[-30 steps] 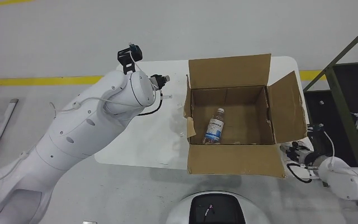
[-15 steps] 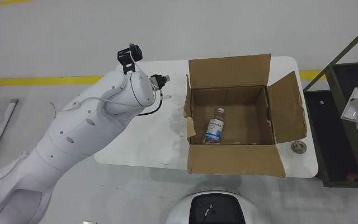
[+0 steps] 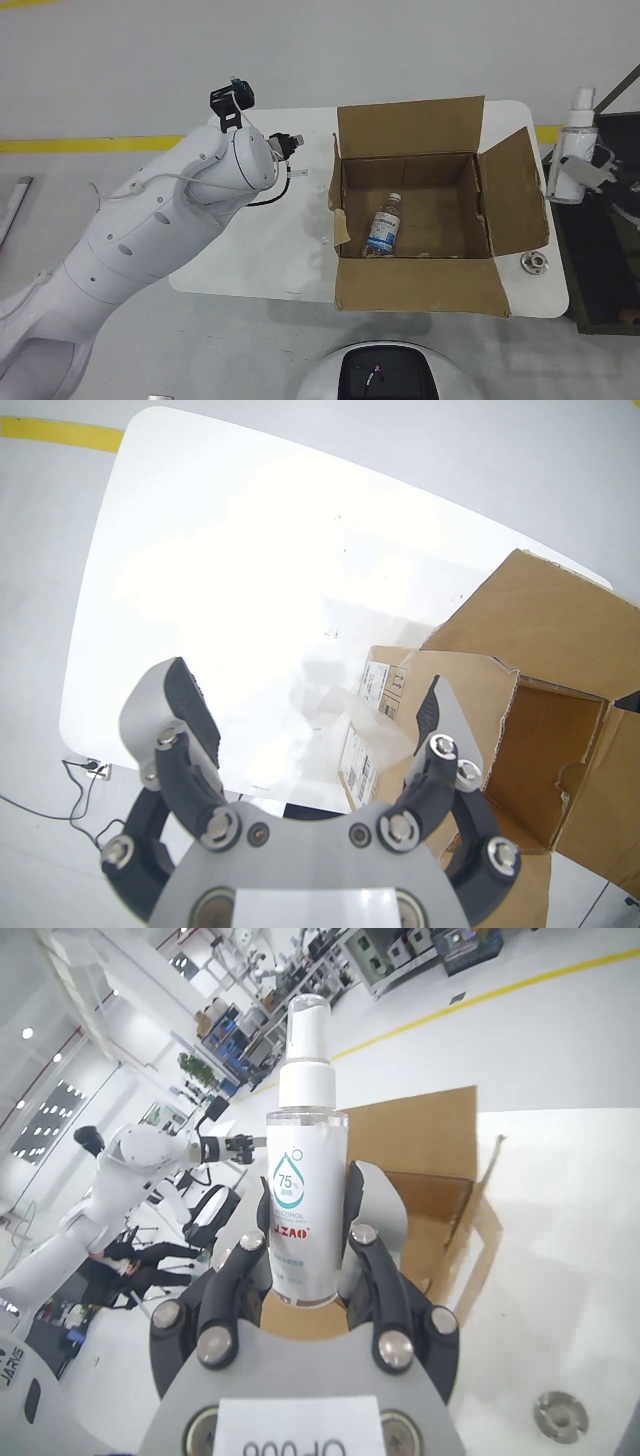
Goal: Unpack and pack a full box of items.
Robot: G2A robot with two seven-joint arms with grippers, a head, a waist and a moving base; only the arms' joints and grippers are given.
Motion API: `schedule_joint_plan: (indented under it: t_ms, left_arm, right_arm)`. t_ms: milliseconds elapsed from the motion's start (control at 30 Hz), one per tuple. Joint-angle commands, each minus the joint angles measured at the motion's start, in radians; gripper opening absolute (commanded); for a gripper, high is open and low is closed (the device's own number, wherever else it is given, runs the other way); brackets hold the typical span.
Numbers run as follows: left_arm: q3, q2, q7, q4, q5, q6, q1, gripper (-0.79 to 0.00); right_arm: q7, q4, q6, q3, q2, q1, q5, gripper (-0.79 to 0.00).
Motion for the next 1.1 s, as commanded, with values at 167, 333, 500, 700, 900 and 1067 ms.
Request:
schedule_joint_plan:
  t_ms: [167, 333, 500, 700, 900, 1067]
  left_arm:
    - [0.0, 0.0, 0.0, 0.0, 0.0, 0.0, 0.0, 0.0]
    - [0.0, 0.0, 0.0, 0.0, 0.0, 0.0, 0.0, 0.0]
    - [0.0, 0.0, 0.0, 0.0, 0.0, 0.0, 0.0, 0.0]
    - [0.0, 0.0, 0.0, 0.0, 0.0, 0.0, 0.0, 0.0]
    - [0.0, 0.0, 0.0, 0.0, 0.0, 0.0, 0.0, 0.0]
    - [0.0, 0.0, 0.0, 0.0, 0.0, 0.0, 0.0, 0.0]
  right_arm:
    - [0.025, -0.037, 0.144, -0.301, 0.015, 0.081, -0.379, -0.785]
    - [0.03, 0.01, 0.273, -0.51, 0.015, 0.159, -0.635, -0.785]
    - [0.052, 0.091, 0.418, -0.704, 0.006, 0.249, -0.903, -0.785]
    - [0.066, 0.129, 0.481, -0.775, -0.002, 0.289, -0.968, -0.785]
    - [0.066, 0.129, 0.481, -0.775, -0.002, 0.289, -0.968, -0.785]
    - [0.044, 0.159, 0.484, -0.762, -0.004, 0.263, -0.948, -0.785]
